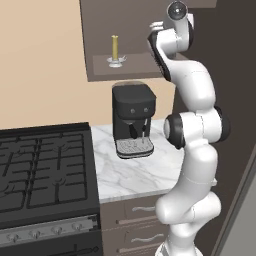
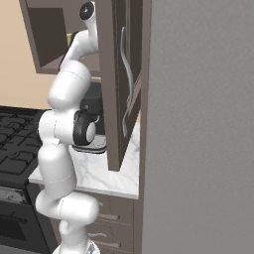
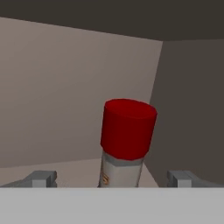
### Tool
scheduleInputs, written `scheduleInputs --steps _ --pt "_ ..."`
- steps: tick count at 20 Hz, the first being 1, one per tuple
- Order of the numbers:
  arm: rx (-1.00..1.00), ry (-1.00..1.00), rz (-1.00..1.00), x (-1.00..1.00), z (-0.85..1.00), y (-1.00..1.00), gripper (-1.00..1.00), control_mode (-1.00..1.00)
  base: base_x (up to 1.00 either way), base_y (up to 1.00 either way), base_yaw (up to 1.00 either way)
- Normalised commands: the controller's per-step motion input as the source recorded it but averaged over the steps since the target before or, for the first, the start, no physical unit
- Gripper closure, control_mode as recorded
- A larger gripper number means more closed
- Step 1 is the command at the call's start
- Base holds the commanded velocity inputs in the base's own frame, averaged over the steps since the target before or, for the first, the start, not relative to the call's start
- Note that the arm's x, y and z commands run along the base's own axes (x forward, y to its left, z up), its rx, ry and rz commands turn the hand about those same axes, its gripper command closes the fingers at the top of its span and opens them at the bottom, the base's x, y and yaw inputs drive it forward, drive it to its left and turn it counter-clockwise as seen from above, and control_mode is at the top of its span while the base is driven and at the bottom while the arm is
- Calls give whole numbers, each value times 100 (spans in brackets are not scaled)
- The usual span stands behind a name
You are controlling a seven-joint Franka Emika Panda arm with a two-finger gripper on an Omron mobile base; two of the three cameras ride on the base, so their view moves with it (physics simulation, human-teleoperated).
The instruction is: Get the candle and the liquor from the cabinet and move them to the dining counter.
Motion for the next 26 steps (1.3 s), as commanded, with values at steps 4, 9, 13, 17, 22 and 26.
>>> scheduleInputs --steps 4,9,13,17,22,26 --pt "2 0 2 17 -2 -1 -100 -100 0 0 0" --pt "4 0 2 7 -1 -2 -100 -100 0 0 0" --pt "2 0 1 0 -11 -1 100 -100 0 0 0" --pt "0 2 0 3 -6 0 100 -100 0 0 0" --pt "0 2 0 0 -2 0 100 -100 0 0 0" --pt "0 -2 0 -15 -2 0 100 -100 0 0 0"
